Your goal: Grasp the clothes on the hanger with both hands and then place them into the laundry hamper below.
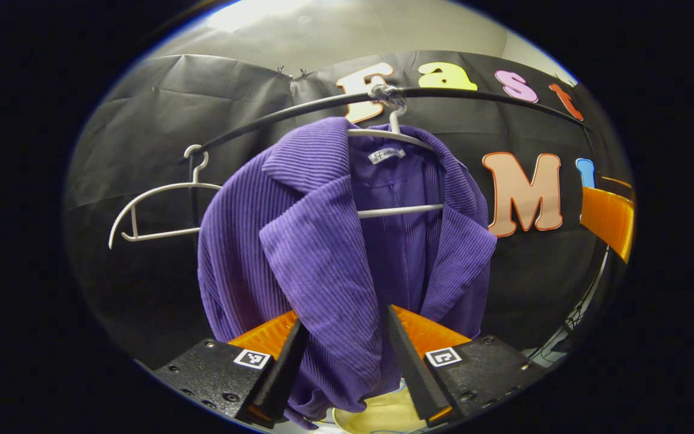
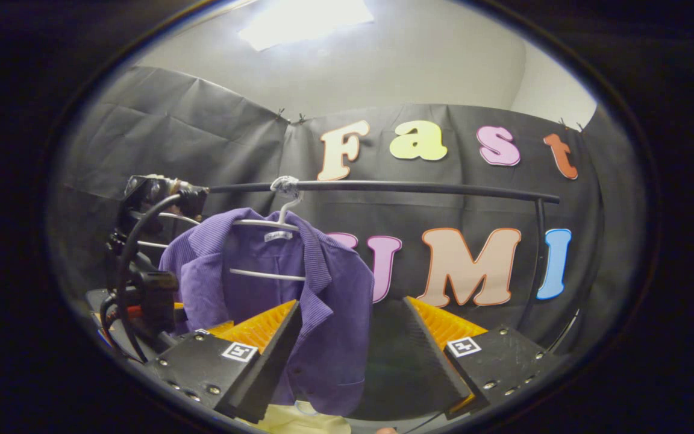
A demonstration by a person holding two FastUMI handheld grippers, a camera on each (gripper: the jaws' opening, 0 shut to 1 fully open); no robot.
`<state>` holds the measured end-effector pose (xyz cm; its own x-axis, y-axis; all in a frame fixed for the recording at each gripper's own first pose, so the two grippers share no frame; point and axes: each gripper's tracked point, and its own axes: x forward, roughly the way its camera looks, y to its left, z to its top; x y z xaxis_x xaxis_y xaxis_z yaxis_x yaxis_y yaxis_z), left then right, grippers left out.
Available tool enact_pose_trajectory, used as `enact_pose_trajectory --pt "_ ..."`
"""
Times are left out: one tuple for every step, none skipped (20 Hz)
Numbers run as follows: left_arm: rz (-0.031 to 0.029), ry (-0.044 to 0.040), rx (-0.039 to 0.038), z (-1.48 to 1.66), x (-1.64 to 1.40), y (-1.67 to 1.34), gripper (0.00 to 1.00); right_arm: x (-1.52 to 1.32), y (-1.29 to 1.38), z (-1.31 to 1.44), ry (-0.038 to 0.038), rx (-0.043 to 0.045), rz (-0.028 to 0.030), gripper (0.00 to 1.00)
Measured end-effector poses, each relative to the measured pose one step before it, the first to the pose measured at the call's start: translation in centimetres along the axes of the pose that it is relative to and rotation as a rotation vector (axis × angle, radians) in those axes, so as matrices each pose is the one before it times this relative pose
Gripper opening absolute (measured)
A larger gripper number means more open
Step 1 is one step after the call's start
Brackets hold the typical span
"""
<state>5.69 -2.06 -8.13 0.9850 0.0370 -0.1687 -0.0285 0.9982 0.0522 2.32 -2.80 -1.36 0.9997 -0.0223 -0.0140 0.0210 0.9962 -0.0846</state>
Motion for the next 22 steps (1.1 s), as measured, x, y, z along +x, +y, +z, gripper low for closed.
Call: enact_pose_trajectory --pt "-0.00559 0.00000 0.00340 0.060 0.120 -0.078 0.72 0.215 -0.020 -0.180 0.00149 -0.00033 0.00185 0.98" --pt "-0.01174 0.00167 0.00165 -0.096 0.229 -0.197 0.68 0.114 0.164 -0.007 0.00119 0.00121 0.00244 0.98" --pt "-0.01037 0.00296 0.00032 -0.065 0.184 -0.119 0.62 0.261 0.103 -0.271 0.00164 0.00307 0.00357 0.98" --pt "-0.00635 0.00162 0.00032 -0.054 -0.094 0.030 0.56 0.230 0.159 -0.099 0.00367 0.00330 0.00511 0.98" --pt "-0.00553 -0.00125 0.00117 0.069 -0.097 -0.002 0.47 0.075 0.229 -0.243 0.00220 0.00270 0.00613 0.98" --pt "-0.00135 -0.00310 0.00099 0.018 0.024 0.098 0.41 0.169 0.226 -0.198 0.00212 0.00014 0.00614 0.98" --pt "0.00066 -0.00143 -0.00093 0.090 -0.055 0.129 0.32 0.166 0.250 -0.109 0.00238 -0.00152 0.00644 0.98" --pt "0.00405 -0.00039 -0.00177 -0.035 -0.138 0.143 0.23 0.194 0.171 -0.166 0.00512 -0.00118 0.00713 0.98" --pt "0.00710 0.00028 -0.00082 -0.015 -0.038 0.279 0.14 0.125 0.339 -0.323 0.00517 -0.00048 0.00927 0.98" --pt "0.00636 -0.00018 -0.00088 0.073 -0.147 0.333 0.16 0.215 0.229 -0.243 0.00329 -0.00028 0.00797 0.98" --pt "0.00519 0.00200 0.00064 0.025 -0.090 0.221 0.07 0.135 0.201 -0.073 0.00233 0.00038 0.00687 0.96" --pt "0.00871 -0.00024 0.00260 0.008 -0.200 0.297 0.06 0.212 0.294 -0.177 0.00166 0.00243 0.00905 0.98" --pt "0.00666 -0.00190 0.00267 0.176 -0.262 0.308 0.05 0.205 0.197 -0.082 0.00218 0.00298 0.00694 0.98" --pt "0.00507 -0.00582 0.00148 0.127 -0.251 0.279 0.07 0.240 0.192 -0.172 0.00390 0.00434 0.00765 0.98" --pt "0.00113 -0.00665 0.00150 0.275 -0.165 0.183 0.03 0.219 0.264 -0.297 0.00534 0.00368 0.00758 0.98" --pt "0.00083 -0.00591 0.00245 0.264 -0.371 0.107 0.03 0.322 0.176 -0.237 0.00507 0.00372 0.00722 0.98" --pt "0.00189 -0.00930 0.00406 0.317 -0.231 0.194 0.03 0.237 0.141 -0.242 0.00545 0.00415 0.00733 0.98" --pt "0.00327 -0.00742 0.00357 0.344 -0.306 0.230 0.03 0.389 0.175 -0.198 0.00413 0.00581 0.00674 0.98" --pt "0.00081 -0.00929 -0.00123 0.474 -0.277 0.246 0.00 0.384 0.236 -0.225 0.00388 0.00670 0.00655 0.98" --pt "0.00063 -0.00913 -0.00276 0.460 -0.357 0.161 0.00 0.407 0.196 -0.144 0.00227 0.00685 0.00736 0.98" --pt "0.00581 -0.01503 -0.00233 0.740 -0.315 0.346 0.03 0.444 0.199 -0.196 0.00222 0.00591 0.00783 0.98" --pt "0.00824 -0.01441 -0.00117 0.602 -0.207 0.380 0.03 0.450 0.190 -0.268 0.00188 0.00332 0.00885 0.98"
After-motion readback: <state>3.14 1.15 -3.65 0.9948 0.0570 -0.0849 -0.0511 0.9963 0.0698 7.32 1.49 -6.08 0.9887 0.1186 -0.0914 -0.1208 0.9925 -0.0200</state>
